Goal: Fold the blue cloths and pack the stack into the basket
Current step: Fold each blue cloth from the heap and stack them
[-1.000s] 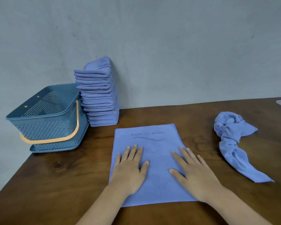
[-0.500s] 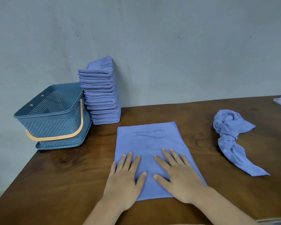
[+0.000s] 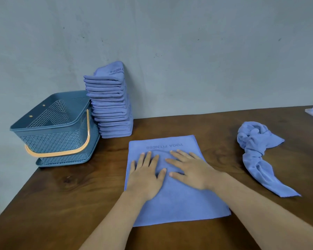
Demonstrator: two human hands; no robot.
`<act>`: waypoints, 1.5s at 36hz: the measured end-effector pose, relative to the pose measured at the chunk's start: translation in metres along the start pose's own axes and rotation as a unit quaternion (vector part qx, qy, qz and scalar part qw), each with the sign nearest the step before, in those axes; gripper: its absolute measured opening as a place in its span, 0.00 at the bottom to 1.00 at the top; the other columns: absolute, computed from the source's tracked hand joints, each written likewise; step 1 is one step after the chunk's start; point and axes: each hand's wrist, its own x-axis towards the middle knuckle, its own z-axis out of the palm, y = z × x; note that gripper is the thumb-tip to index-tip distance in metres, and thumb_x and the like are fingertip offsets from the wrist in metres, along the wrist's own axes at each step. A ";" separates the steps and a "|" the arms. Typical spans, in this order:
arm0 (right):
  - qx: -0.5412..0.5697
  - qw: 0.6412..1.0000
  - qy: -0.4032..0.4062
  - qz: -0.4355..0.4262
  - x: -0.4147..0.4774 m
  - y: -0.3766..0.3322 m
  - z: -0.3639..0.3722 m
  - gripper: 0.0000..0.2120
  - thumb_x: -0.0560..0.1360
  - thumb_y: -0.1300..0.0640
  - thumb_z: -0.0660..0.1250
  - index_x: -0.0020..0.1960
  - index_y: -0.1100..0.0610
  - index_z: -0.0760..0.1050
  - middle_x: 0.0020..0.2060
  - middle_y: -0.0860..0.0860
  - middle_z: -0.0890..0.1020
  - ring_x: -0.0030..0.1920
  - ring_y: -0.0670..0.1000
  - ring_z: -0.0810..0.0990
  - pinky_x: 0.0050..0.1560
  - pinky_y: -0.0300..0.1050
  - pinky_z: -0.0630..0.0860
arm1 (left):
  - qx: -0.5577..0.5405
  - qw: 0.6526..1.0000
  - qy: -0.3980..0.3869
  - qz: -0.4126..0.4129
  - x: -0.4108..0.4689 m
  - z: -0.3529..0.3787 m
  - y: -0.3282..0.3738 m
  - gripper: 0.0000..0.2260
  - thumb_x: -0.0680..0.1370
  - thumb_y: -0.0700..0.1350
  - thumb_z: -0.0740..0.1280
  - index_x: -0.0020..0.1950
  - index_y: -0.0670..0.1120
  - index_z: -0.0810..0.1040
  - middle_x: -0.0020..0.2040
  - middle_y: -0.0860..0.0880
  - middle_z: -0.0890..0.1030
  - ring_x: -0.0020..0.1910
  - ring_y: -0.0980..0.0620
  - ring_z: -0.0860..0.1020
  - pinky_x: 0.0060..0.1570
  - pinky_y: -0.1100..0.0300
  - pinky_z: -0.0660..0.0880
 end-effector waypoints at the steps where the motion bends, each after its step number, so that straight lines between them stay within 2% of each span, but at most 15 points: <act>1: 0.007 1.000 -0.007 0.019 0.004 0.013 0.000 0.36 0.81 0.26 0.46 0.85 0.37 0.49 0.86 0.43 0.44 0.84 0.45 0.40 0.82 0.50 0.40 | -0.001 1.000 -0.012 -0.005 0.001 0.002 -0.003 0.32 0.85 0.67 0.45 0.87 0.59 0.45 0.87 0.55 0.40 0.85 0.51 0.36 0.83 0.44 0.38; 5: 0.029 0.991 -0.012 0.128 0.005 0.060 -0.001 0.36 0.80 0.25 0.42 0.85 0.35 0.42 0.85 0.44 0.41 0.84 0.46 0.38 0.83 0.55 0.38 | 0.011 1.000 -0.023 -0.005 0.002 0.006 -0.007 0.32 0.84 0.69 0.43 0.86 0.61 0.40 0.86 0.55 0.37 0.84 0.52 0.34 0.83 0.44 0.37; 8: -0.031 0.984 0.006 0.173 0.012 0.076 -0.010 0.34 0.83 0.29 0.41 0.86 0.40 0.46 0.86 0.48 0.47 0.85 0.50 0.43 0.82 0.62 0.36 | 0.010 1.000 -0.019 -0.006 0.002 0.006 -0.006 0.33 0.83 0.69 0.42 0.86 0.60 0.40 0.86 0.55 0.36 0.84 0.51 0.33 0.83 0.43 0.37; 12: -0.017 0.989 0.054 0.137 0.034 0.066 -0.021 0.32 0.85 0.34 0.44 0.86 0.44 0.50 0.86 0.45 0.50 0.85 0.48 0.45 0.83 0.62 0.43 | 0.012 1.000 -0.009 -0.003 0.001 0.008 -0.006 0.33 0.83 0.69 0.42 0.86 0.60 0.40 0.86 0.55 0.37 0.84 0.51 0.34 0.83 0.43 0.38; 15: 0.017 0.995 0.029 0.093 0.055 0.050 -0.015 0.32 0.84 0.32 0.47 0.85 0.41 0.49 0.86 0.43 0.46 0.85 0.46 0.42 0.83 0.58 0.41 | 0.014 1.000 -0.008 -0.006 0.004 0.008 -0.006 0.33 0.83 0.69 0.42 0.86 0.60 0.41 0.86 0.55 0.37 0.84 0.52 0.34 0.83 0.43 0.38; 18: 0.044 0.992 0.002 0.118 0.066 0.046 -0.003 0.35 0.81 0.27 0.46 0.85 0.36 0.45 0.85 0.43 0.41 0.84 0.47 0.38 0.83 0.58 0.39 | 0.015 1.000 -0.010 -0.005 0.003 0.008 -0.006 0.33 0.83 0.69 0.42 0.86 0.60 0.41 0.86 0.55 0.37 0.84 0.52 0.35 0.83 0.43 0.38; 25: 0.016 0.987 -0.011 0.162 0.056 0.042 -0.010 0.37 0.79 0.24 0.42 0.84 0.35 0.40 0.86 0.50 0.40 0.84 0.62 0.36 0.83 0.62 0.39 | 0.003 1.000 -0.004 -0.002 0.001 0.006 -0.005 0.33 0.83 0.70 0.43 0.86 0.60 0.43 0.87 0.55 0.39 0.85 0.52 0.36 0.83 0.43 0.38; 30: 0.050 0.991 0.016 0.120 0.013 -0.001 -0.014 0.33 0.82 0.28 0.42 0.85 0.36 0.45 0.86 0.48 0.46 0.85 0.56 0.40 0.83 0.63 0.42 | 0.012 0.999 0.039 0.007 -0.001 0.005 -0.003 0.30 0.85 0.66 0.49 0.85 0.57 0.56 0.87 0.54 0.53 0.86 0.50 0.48 0.83 0.43 0.48; 33: 0.043 0.995 -0.024 0.082 -0.023 -0.030 -0.005 0.34 0.81 0.26 0.41 0.84 0.35 0.44 0.86 0.45 0.43 0.85 0.55 0.39 0.83 0.61 0.42 | 0.048 0.994 0.091 0.042 -0.011 0.004 0.003 0.24 0.85 0.60 0.53 0.81 0.55 0.66 0.81 0.55 0.66 0.81 0.53 0.61 0.80 0.48 0.57; 36: 0.028 0.998 -0.020 0.058 -0.058 -0.042 0.009 0.33 0.82 0.27 0.43 0.84 0.34 0.39 0.85 0.42 0.38 0.84 0.53 0.35 0.83 0.59 0.40 | 0.009 0.993 0.097 0.070 -0.039 0.007 0.014 0.25 0.84 0.59 0.50 0.78 0.56 0.71 0.78 0.57 0.71 0.77 0.55 0.67 0.77 0.51 0.62; 42: -0.004 0.998 0.028 0.053 -0.111 -0.036 0.024 0.32 0.81 0.25 0.39 0.82 0.31 0.36 0.83 0.37 0.35 0.83 0.46 0.31 0.84 0.53 0.41 | -0.021 0.993 0.032 0.112 -0.096 0.014 0.003 0.28 0.85 0.67 0.46 0.84 0.61 0.57 0.85 0.63 0.53 0.84 0.61 0.47 0.83 0.50 0.48; 47: 0.016 0.997 0.052 0.061 -0.126 -0.032 0.028 0.34 0.81 0.23 0.40 0.83 0.32 0.40 0.83 0.35 0.37 0.83 0.42 0.33 0.84 0.51 0.43 | -0.021 0.992 0.059 0.113 -0.107 0.010 -0.012 0.28 0.85 0.67 0.48 0.83 0.60 0.59 0.84 0.62 0.57 0.83 0.61 0.50 0.82 0.52 0.51; 50: 0.016 0.995 0.094 0.030 -0.127 -0.035 0.027 0.31 0.83 0.27 0.45 0.84 0.35 0.51 0.84 0.36 0.46 0.84 0.44 0.41 0.84 0.52 0.48 | -0.024 0.986 0.101 0.130 -0.112 0.011 -0.006 0.23 0.86 0.63 0.54 0.79 0.57 0.69 0.79 0.59 0.67 0.80 0.56 0.63 0.79 0.50 0.62; 52: 0.022 0.988 0.150 -0.012 -0.129 -0.037 0.026 0.24 0.85 0.33 0.54 0.79 0.38 0.67 0.80 0.38 0.62 0.82 0.46 0.58 0.80 0.50 0.59 | -0.026 0.969 0.150 0.196 -0.118 0.013 0.001 0.15 0.86 0.57 0.61 0.70 0.54 0.77 0.69 0.56 0.76 0.69 0.52 0.75 0.70 0.51 0.71; 54: 0.038 0.975 0.208 -0.073 -0.135 -0.039 0.028 0.15 0.84 0.41 0.64 0.69 0.42 0.77 0.71 0.38 0.74 0.72 0.46 0.72 0.72 0.48 0.69 | -0.030 0.944 0.176 0.279 -0.125 0.013 0.008 0.08 0.85 0.54 0.64 0.60 0.52 0.79 0.59 0.55 0.78 0.57 0.50 0.78 0.60 0.53 0.74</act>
